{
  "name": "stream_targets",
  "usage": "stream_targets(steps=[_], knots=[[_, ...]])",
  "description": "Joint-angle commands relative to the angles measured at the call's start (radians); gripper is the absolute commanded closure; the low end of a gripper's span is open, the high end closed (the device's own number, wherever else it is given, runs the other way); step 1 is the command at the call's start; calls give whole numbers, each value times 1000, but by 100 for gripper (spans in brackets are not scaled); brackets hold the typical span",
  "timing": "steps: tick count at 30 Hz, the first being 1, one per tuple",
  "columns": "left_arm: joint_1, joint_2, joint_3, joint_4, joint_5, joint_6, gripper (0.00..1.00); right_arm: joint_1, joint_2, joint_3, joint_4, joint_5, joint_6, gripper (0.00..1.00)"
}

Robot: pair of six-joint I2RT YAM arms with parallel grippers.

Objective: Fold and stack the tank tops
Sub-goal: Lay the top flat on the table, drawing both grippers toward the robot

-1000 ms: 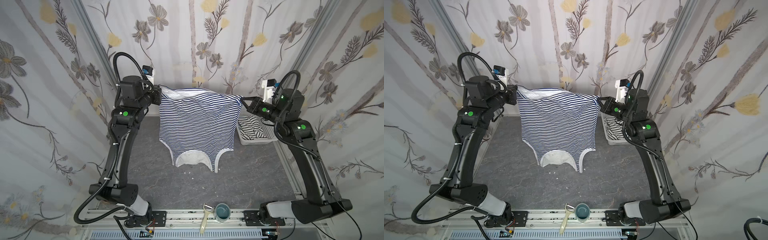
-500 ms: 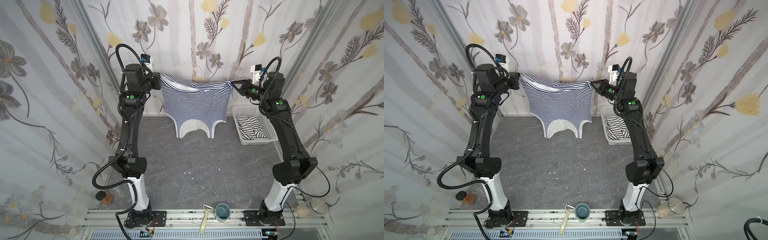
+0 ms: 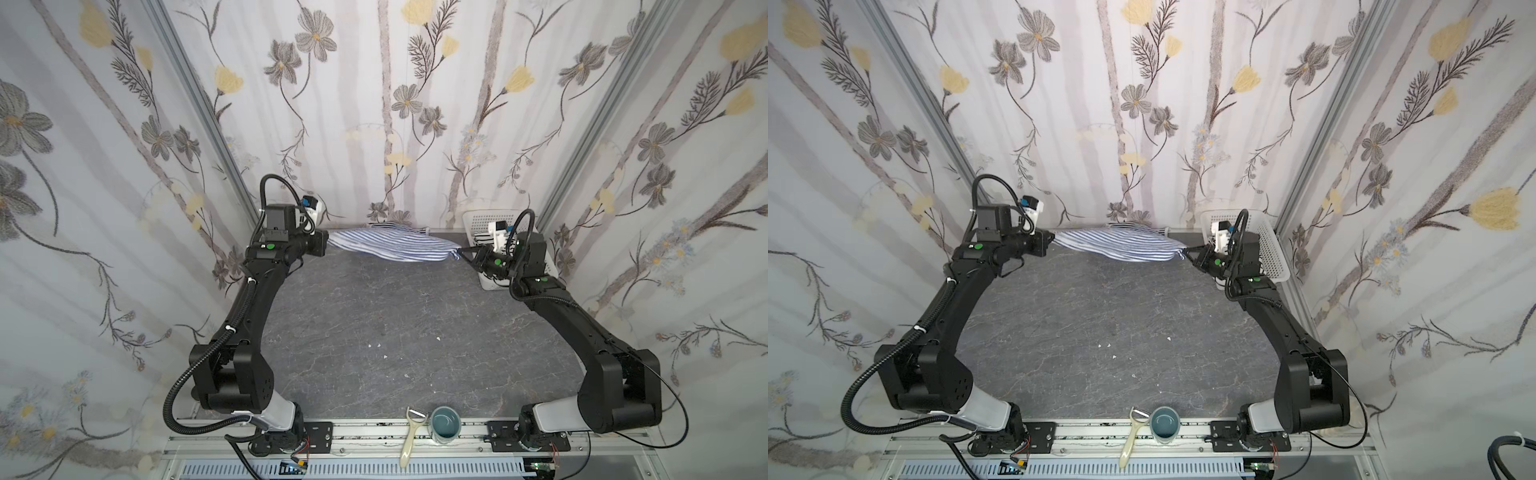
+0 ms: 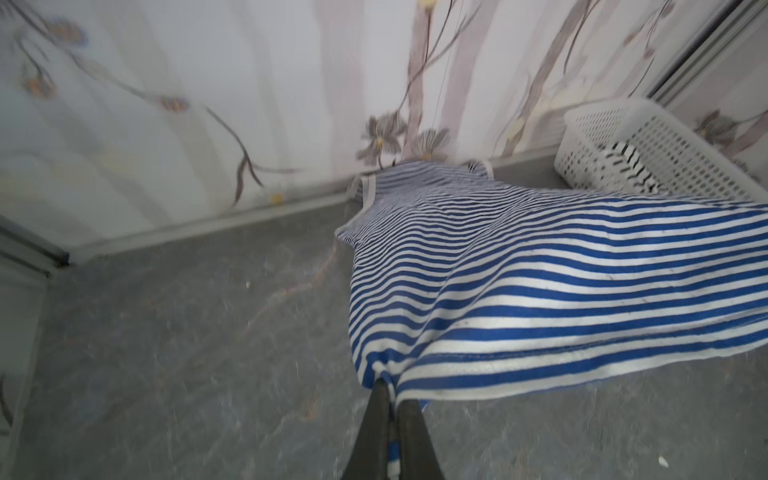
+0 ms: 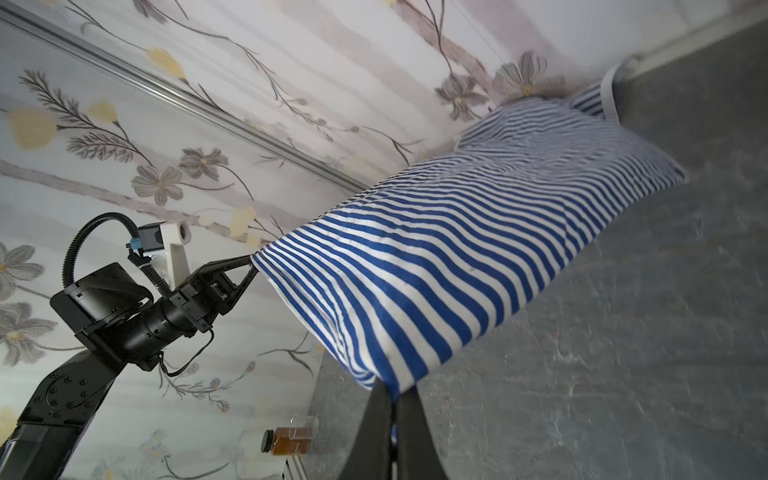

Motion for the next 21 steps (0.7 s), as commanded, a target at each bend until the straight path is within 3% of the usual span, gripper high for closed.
stream_targets(steps=[1, 10, 21], knots=[[14, -115, -186, 53, 44, 75, 100, 24, -51, -147, 152, -24, -15, 100], [15, -302, -545, 27, 32, 191, 100, 60, -116, -433, 155, -6, -30, 100], [16, -412, -726, -92, -35, 354, 100, 147, -183, -519, -7, 109, -85, 100]])
